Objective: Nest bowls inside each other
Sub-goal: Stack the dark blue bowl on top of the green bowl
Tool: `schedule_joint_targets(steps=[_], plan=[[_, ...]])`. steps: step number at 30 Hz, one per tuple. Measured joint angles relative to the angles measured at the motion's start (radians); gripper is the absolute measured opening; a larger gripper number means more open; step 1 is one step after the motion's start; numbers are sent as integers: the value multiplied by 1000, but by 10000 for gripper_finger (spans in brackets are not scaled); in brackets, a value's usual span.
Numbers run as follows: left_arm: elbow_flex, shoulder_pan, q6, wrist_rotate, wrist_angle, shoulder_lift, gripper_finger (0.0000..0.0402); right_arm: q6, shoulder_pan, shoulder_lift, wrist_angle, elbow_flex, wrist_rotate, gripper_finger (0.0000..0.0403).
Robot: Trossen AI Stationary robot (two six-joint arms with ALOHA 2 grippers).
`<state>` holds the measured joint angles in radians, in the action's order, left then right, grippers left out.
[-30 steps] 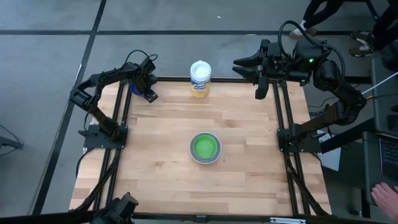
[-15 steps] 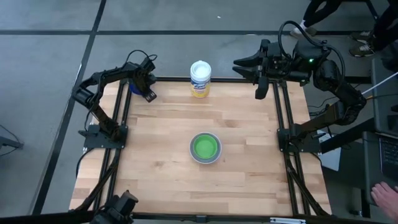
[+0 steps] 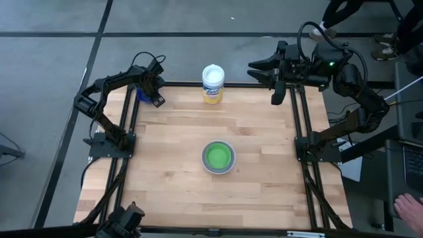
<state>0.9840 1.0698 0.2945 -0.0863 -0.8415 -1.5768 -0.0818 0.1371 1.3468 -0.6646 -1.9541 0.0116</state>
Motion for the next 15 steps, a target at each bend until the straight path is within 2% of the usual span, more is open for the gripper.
schedule_joint_targets(steps=[8, 15], plan=[[0, 3, 4, 7, 0, 0, 143, 0, 0, 0, -1, 0, 0, 116], [0, 46, 6, 59, 0, 0, 143, -8, 0, 0, 0, 0, 0, 107]])
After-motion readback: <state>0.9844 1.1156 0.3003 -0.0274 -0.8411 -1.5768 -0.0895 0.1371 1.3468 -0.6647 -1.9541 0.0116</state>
